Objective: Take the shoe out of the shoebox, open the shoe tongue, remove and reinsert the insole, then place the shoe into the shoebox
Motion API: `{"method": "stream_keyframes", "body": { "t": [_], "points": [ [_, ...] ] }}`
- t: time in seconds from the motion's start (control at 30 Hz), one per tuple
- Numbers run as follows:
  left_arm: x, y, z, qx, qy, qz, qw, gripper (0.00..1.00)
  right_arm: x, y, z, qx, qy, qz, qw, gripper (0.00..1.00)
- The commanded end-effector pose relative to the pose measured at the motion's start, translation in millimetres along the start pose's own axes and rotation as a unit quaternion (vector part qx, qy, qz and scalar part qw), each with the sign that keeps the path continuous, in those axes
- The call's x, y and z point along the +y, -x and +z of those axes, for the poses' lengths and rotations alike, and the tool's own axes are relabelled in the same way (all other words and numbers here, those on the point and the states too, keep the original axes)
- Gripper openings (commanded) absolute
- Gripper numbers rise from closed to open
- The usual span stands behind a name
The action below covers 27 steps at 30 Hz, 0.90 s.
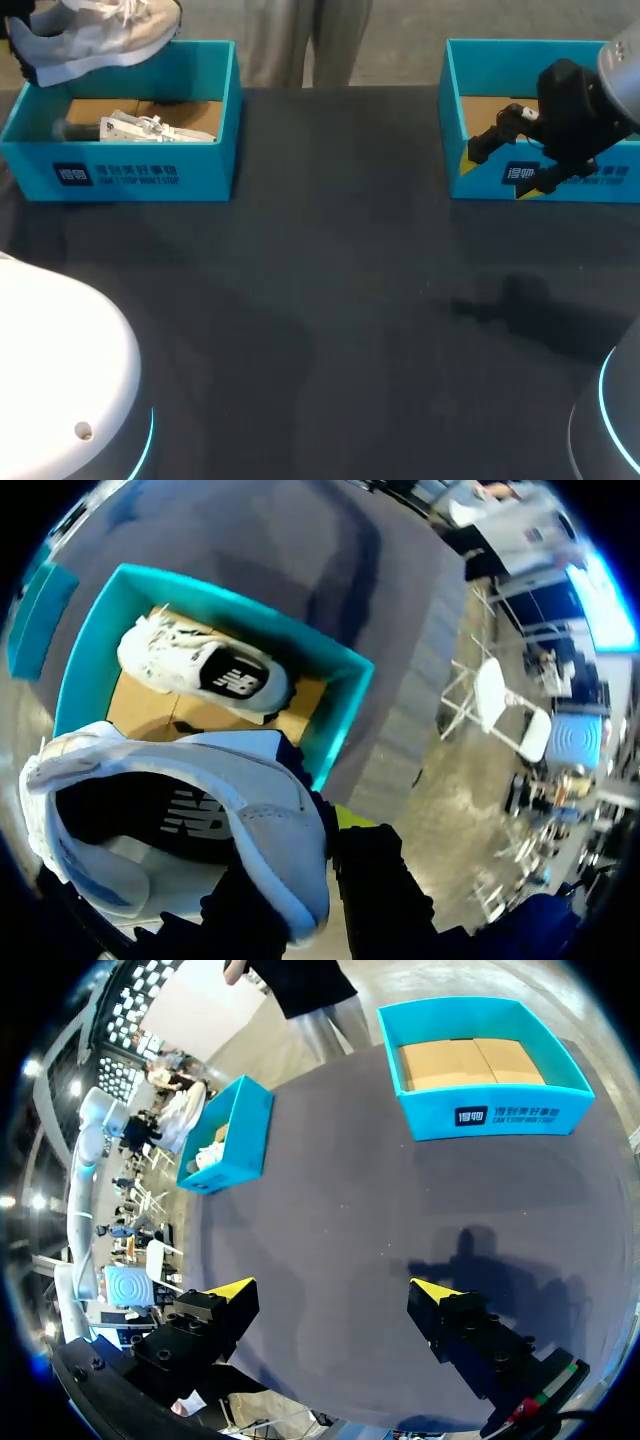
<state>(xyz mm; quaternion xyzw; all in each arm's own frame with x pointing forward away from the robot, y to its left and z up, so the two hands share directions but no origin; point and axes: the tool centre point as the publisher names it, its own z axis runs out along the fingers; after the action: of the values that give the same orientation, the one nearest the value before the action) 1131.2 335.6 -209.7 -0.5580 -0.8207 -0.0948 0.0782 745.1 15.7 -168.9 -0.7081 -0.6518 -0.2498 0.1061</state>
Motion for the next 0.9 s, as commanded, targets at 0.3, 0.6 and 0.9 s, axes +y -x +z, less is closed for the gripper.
{"method": "stream_keyframes", "body": {
  "t": [0.3,0.6,0.9],
  "points": [
    [-3,-2.9,-2,0.004,0.028,0.198,0.98,0.0,0.2,-0.6,1,-0.001,0.0,0.001,1.0,1.0],
    [1,12.9,4,-0.004,0.021,0.171,0.985,0.0,0.2,-0.6,1,-0.001,0.0,0.001,1.0,1.0],
    [16,27.2,22,0.028,0.038,0.184,0.982,0.0,0.2,-0.6,1,-0.001,0.0,0.001,1.0,1.0]
  ]
}}
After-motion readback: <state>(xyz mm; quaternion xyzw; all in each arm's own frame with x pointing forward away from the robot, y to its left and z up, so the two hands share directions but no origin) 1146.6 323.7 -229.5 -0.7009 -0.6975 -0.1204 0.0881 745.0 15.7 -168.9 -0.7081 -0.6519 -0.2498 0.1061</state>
